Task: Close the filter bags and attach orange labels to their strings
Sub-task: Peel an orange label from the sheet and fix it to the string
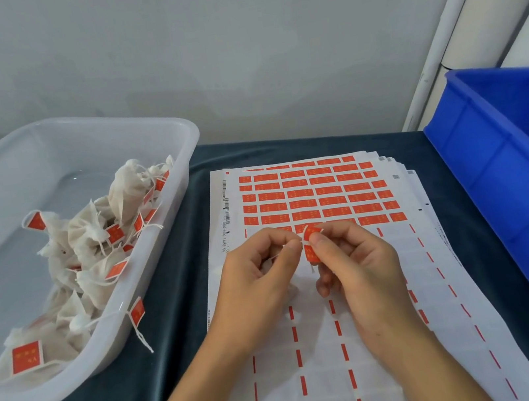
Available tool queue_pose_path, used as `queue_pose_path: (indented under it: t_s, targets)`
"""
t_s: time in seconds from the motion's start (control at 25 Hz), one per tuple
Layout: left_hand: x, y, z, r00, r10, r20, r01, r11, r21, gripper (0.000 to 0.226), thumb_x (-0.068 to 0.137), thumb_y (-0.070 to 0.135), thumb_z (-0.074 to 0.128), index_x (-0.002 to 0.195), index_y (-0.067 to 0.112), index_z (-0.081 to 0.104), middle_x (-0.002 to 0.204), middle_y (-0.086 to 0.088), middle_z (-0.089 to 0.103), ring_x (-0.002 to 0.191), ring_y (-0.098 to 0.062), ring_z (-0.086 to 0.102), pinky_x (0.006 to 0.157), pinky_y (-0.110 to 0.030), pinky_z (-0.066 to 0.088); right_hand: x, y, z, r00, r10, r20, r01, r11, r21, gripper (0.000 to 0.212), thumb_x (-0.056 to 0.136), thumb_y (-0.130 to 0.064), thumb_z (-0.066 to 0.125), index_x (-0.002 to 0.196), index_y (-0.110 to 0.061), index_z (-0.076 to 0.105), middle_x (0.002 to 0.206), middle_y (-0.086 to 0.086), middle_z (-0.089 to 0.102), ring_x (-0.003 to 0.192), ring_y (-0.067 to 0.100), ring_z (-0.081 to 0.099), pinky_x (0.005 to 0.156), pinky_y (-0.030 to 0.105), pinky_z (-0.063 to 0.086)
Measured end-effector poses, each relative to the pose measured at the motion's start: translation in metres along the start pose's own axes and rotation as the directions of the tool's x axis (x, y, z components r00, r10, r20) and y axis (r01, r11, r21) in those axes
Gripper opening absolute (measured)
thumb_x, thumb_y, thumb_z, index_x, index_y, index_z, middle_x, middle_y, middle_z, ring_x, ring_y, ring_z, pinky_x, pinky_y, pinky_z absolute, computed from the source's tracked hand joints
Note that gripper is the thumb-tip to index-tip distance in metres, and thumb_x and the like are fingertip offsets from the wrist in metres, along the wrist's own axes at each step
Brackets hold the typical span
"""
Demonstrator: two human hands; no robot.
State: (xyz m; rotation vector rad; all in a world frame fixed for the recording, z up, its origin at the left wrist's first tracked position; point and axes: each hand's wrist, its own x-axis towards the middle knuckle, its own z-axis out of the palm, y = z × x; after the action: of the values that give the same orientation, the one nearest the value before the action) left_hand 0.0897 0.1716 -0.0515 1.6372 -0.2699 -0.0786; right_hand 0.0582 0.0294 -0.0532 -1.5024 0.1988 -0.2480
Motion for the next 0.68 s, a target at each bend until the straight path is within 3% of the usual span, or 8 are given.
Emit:
queue_pose_path:
  t_s: [0.2, 0.36, 0.56, 0.68]
  targets:
    - [-0.0003, 0.0004, -0.0012, 0.999, 0.025, 0.021, -0.025, 1.000, 0.005, 0.020, 0.103, 0.021, 0.064, 0.093, 0.031, 0.077, 0.094, 0.007, 0.078, 0.092, -0.014, 0.073, 0.079, -0.021, 0.059, 0.0003, 0.0011, -0.0001, 1.000, -0.019, -0.005, 0.019, 1.000, -0.004, 0.008, 0.088, -0.039, 0.073, 0.095, -0.036, 0.077, 0.082, 0.000, 0.076, 0.059, 0.015, 0.065, 0.057, 0.026, 0.059]
    - [-0.0008, 0.0024, -0.0005, 1.000, 0.019, 0.002, -0.019, 1.000, -0.001, 0.010, 0.094, 0.040, 0.071, 0.089, 0.034, 0.077, 0.092, 0.007, 0.079, 0.089, -0.015, 0.075, 0.076, -0.025, 0.062, -0.0005, 0.0024, -0.0003, 0.997, -0.075, -0.007, 0.075, 0.995, -0.061, 0.007, 0.093, -0.030, 0.072, 0.094, -0.037, 0.075, 0.079, -0.004, 0.075, 0.058, 0.014, 0.067, 0.054, 0.024, 0.057]
    - [0.0019, -0.0016, -0.0014, 0.996, -0.025, -0.085, 0.024, 1.000, -0.008, 0.016, 0.097, 0.025, 0.073, 0.082, 0.026, 0.079, 0.090, 0.008, 0.080, 0.095, -0.010, 0.075, 0.076, -0.020, 0.060, -0.0028, 0.0033, -0.0011, 0.990, -0.141, 0.017, 0.142, 0.983, -0.115, 0.011, 0.100, -0.028, 0.067, 0.103, -0.035, 0.075, 0.086, -0.008, 0.077, 0.065, 0.019, 0.073, 0.054, 0.025, 0.060]
    - [0.0043, -0.0034, -0.0022, 0.986, -0.085, -0.142, 0.076, 0.995, -0.067, 0.020, 0.098, 0.025, 0.070, 0.080, 0.027, 0.079, 0.092, 0.010, 0.080, 0.092, -0.009, 0.075, 0.072, -0.016, 0.059, 0.0004, 0.0042, -0.0047, 0.992, -0.114, -0.048, 0.108, 0.987, -0.122, 0.018, 0.102, -0.025, 0.064, 0.109, -0.038, 0.073, 0.090, -0.011, 0.078, 0.064, 0.020, 0.074, 0.052, 0.028, 0.060]
